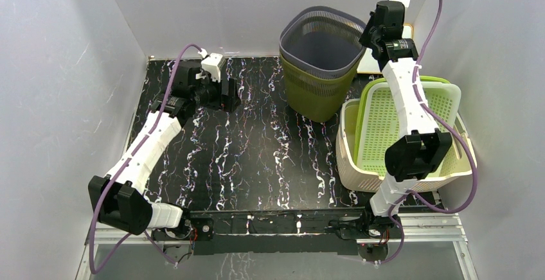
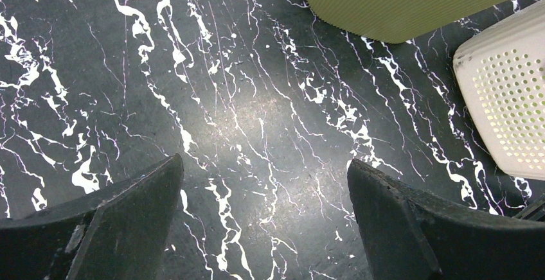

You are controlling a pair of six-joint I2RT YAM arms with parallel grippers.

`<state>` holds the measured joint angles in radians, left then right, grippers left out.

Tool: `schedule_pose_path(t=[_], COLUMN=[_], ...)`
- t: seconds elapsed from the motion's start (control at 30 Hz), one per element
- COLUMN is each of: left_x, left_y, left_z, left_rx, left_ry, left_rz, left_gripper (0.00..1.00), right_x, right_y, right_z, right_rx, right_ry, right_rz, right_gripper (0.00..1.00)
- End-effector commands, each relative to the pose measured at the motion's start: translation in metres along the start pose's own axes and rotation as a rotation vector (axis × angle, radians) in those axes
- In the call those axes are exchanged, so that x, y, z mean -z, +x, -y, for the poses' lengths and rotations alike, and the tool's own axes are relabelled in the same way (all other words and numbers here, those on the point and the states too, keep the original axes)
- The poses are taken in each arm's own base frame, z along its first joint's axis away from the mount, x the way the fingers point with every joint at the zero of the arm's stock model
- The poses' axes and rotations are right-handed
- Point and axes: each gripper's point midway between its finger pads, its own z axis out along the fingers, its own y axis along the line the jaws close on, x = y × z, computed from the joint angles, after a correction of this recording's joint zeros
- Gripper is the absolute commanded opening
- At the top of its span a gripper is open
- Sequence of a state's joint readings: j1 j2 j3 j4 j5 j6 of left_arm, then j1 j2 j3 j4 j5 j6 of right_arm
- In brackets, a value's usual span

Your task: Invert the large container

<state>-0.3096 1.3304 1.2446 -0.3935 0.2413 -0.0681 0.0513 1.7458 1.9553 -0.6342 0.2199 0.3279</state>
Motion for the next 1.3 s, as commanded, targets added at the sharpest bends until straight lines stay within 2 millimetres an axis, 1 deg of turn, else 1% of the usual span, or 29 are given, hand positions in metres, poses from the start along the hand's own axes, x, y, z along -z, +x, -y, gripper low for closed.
schedule_pose_path(t=[0.0,0.03,0.13,0.23,0.33,0.37,0.43,0.6,0.67,0.7,0.77,0.83,0.87,0.9,0.97,1.03,1.07,1.1,1.17,1.27], left_x=[0.014,0.015,0.018,0.020,0.021,0.023,0.025,0.030,0.031,0.032,0.034,0.035,0.035,0.035,0.035,0.035,0.035,0.035,0.034,0.035], left_y=[-0.007,-0.007,-0.006,-0.006,-0.005,-0.005,-0.006,-0.006,-0.006,-0.006,-0.007,-0.008,-0.008,-0.008,-0.009,-0.008,-0.008,-0.007,-0.006,-0.007], left_z=[-0.001,-0.001,0.000,0.000,0.000,0.001,0.001,0.000,0.000,0.000,0.000,0.000,0.000,0.000,0.001,0.000,0.000,0.001,0.001,0.000], left_rx=[-0.024,-0.025,-0.027,-0.027,-0.027,-0.030,-0.030,-0.038,-0.040,-0.039,-0.040,-0.040,-0.038,-0.036,-0.035,-0.033,-0.033,-0.031,-0.029,-0.033], left_ry=[-0.019,-0.019,-0.021,-0.020,-0.021,-0.022,-0.024,-0.034,-0.035,-0.036,-0.037,-0.043,-0.043,-0.042,-0.039,-0.041,-0.040,-0.039,-0.037,-0.042], left_rz=[0.038,0.038,0.042,0.045,0.041,0.043,0.047,0.047,0.042,0.042,0.047,0.049,0.050,0.050,0.051,0.053,0.053,0.050,0.044,0.046], left_gripper=[0.98,0.98,0.98,0.98,0.98,0.98,0.98,0.98,0.98,0.98,0.98,0.98,0.98,0.98,0.98,0.98,0.98,0.98,0.98,0.98], right_x=[0.121,0.133,0.153,0.159,0.162,0.161,0.149,0.110,0.097,0.094,0.094,0.095,0.093,0.086,0.092,0.098,0.104,0.108,0.124,0.154], right_y=[-0.158,-0.167,-0.182,-0.187,-0.186,-0.184,-0.171,-0.121,-0.104,-0.099,-0.095,-0.097,-0.096,-0.093,-0.098,-0.100,-0.105,-0.116,-0.133,-0.161], right_z=[-0.040,-0.041,-0.043,-0.043,-0.048,-0.048,-0.049,-0.055,-0.060,-0.064,-0.070,-0.070,-0.069,-0.071,-0.074,-0.067,-0.066,-0.055,-0.054,-0.052], right_rx=[-0.196,-0.218,-0.261,-0.289,-0.315,-0.325,-0.338,-0.359,-0.368,-0.376,-0.416,-0.440,-0.435,-0.423,-0.412,-0.427,-0.430,-0.431,-0.422,-0.420], right_ry=[-0.256,-0.277,-0.309,-0.319,-0.352,-0.357,-0.358,-0.378,-0.410,-0.439,-0.498,-0.505,-0.493,-0.486,-0.504,-0.486,-0.490,-0.474,-0.488,-0.513], right_rz=[0.456,0.487,0.539,0.554,0.542,0.536,0.501,0.365,0.303,0.274,0.252,0.263,0.251,0.227,0.230,0.270,0.290,0.319,0.348,0.422], right_gripper=[0.00,0.00,0.00,0.00,0.00,0.00,0.00,0.00,0.00,0.00,0.00,0.00,0.00,0.00,0.00,0.00,0.00,0.00,0.00,0.00])
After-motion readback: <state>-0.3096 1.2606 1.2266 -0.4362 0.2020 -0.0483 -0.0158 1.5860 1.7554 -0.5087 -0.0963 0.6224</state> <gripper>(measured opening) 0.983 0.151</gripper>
